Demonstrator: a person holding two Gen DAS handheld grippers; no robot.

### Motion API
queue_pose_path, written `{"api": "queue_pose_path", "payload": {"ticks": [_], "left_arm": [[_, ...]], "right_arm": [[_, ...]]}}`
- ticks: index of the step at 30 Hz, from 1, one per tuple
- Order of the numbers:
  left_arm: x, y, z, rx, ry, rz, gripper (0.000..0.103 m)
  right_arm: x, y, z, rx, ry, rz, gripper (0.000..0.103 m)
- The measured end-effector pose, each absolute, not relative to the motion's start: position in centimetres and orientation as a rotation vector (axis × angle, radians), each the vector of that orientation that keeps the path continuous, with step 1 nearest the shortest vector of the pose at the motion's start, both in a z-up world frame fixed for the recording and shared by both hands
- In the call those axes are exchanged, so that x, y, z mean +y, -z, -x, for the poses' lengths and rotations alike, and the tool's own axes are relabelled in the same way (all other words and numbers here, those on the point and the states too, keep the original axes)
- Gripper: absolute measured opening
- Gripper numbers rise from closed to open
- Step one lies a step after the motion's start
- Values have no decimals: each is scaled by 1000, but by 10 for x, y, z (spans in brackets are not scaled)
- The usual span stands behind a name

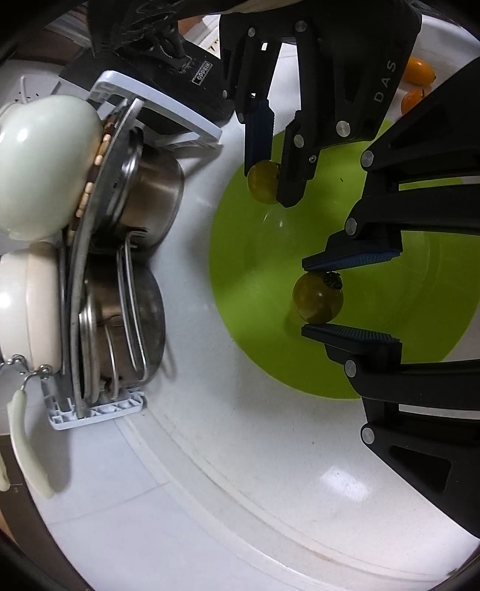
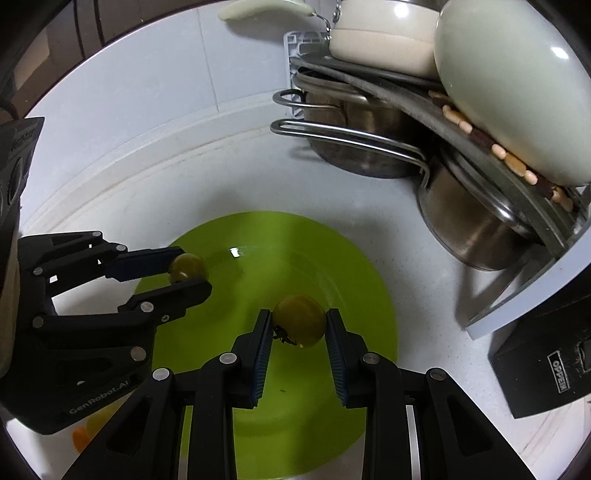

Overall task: Organize fruits
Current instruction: 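Carry both small fruits over the green plate and open both tools, then withdraw both tools from the plate back toward the remaining fruits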

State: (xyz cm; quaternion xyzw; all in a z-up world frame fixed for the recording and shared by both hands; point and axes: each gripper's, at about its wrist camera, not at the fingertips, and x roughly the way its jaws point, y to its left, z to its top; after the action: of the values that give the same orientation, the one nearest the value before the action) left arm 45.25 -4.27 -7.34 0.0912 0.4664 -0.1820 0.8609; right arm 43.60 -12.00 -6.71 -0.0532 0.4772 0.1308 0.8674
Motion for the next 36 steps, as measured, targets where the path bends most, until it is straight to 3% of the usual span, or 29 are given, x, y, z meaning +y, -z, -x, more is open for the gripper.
{"api": "queue_pose_path", "payload": {"ticks": [6, 14, 25, 29, 36], "left_arm": [[-43, 78, -456, 988, 377, -184, 29], [-35, 65, -445, 953, 343, -174, 44], [-7, 13, -396, 796, 270, -140, 78], [0, -3, -375, 739, 243, -153, 84], [18, -23, -328, 682, 203, -136, 90]], "right_arm": [[-120, 73, -441, 1009, -276, 98, 30], [-121, 64, -432, 976, -254, 106, 38], [-125, 22, -388, 843, -244, 64, 38], [-120, 8, -364, 796, -243, 54, 49], [-113, -10, -319, 732, -237, 54, 54]]}}
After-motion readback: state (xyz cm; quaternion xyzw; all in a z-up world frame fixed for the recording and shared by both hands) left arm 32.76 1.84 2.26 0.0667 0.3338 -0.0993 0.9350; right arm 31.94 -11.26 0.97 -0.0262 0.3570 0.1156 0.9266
